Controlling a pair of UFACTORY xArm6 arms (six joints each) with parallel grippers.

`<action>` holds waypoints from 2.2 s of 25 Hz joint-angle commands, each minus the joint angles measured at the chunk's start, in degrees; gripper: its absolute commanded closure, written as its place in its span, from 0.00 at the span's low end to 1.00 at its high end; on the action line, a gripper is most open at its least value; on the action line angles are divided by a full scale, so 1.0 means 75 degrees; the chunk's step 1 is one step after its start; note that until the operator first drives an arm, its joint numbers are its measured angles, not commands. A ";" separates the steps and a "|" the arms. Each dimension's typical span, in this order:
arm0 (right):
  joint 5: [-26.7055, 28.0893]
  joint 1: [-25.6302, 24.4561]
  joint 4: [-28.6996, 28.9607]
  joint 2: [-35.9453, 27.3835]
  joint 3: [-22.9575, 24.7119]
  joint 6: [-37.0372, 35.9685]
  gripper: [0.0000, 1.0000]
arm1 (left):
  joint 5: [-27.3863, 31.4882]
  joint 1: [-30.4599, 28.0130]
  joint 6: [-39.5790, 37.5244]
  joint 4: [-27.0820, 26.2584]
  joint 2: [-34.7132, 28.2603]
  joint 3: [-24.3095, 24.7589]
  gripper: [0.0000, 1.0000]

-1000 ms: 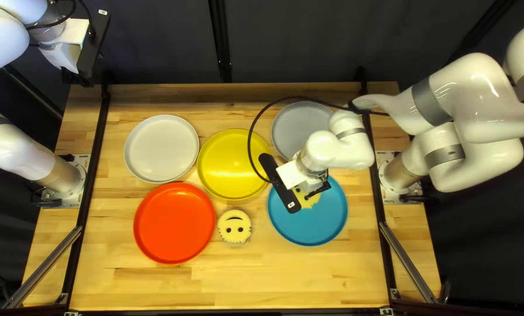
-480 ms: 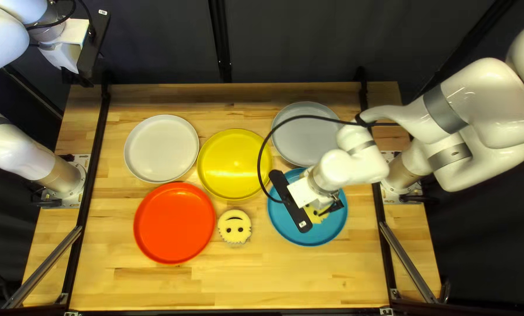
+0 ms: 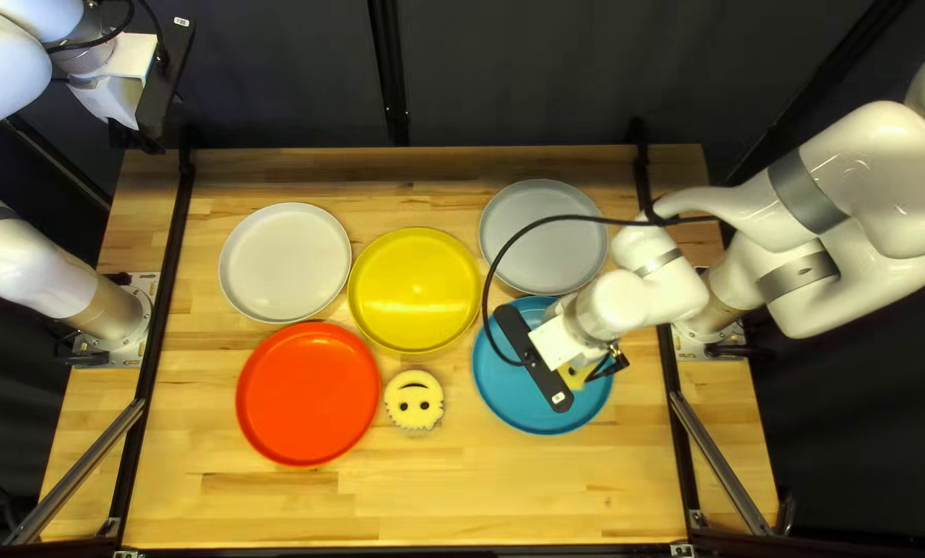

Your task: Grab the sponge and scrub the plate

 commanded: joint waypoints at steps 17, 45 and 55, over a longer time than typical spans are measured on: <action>0.0526 0.1309 0.0719 0.2096 -0.1806 0.1021 1.00 | 0.0000 0.0000 0.0000 0.0000 0.0000 0.0000 0.00; 0.0579 0.1192 0.0488 0.2081 -0.1938 0.2047 1.00 | 0.0000 0.0000 0.0000 0.0000 0.0000 0.0000 0.00; 0.0447 0.1429 -0.0095 0.1084 -0.0997 0.1709 1.00 | 0.0000 0.0000 0.0000 0.0000 0.0000 0.0000 0.00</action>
